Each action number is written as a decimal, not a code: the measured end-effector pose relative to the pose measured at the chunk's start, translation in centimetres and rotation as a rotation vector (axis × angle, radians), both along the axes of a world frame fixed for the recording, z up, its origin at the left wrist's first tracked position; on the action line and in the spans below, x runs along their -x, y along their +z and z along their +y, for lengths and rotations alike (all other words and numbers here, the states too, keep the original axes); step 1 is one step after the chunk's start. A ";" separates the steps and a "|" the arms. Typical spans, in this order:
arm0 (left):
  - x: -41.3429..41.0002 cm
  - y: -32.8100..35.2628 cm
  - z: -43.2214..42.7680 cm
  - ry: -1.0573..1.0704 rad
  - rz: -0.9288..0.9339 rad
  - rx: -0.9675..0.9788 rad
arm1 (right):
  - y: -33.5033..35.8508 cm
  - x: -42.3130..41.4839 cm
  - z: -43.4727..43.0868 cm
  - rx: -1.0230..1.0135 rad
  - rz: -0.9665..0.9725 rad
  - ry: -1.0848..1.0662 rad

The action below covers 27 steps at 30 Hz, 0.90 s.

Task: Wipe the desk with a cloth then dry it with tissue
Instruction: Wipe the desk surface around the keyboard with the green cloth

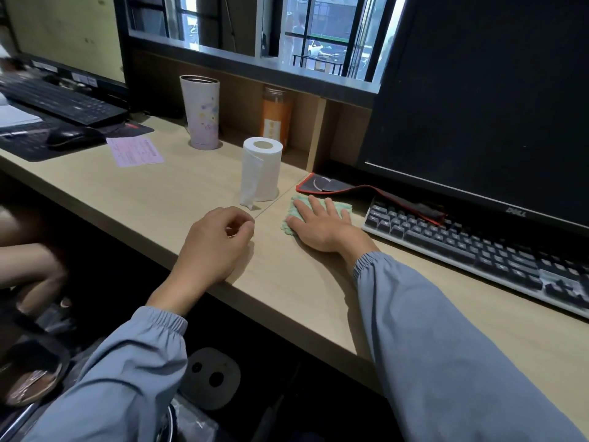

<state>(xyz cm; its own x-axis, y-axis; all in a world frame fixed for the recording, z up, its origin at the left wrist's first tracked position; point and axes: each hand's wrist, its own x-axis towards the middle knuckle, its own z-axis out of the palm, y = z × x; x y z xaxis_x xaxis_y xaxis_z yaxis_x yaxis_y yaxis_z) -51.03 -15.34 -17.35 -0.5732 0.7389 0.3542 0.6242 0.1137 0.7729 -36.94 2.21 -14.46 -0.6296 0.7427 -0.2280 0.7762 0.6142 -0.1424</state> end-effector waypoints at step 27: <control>1.9 0.5 -0.5 -0.050 -0.320 -0.015 | -0.6 1.6 -7.8 0.009 0.002 0.115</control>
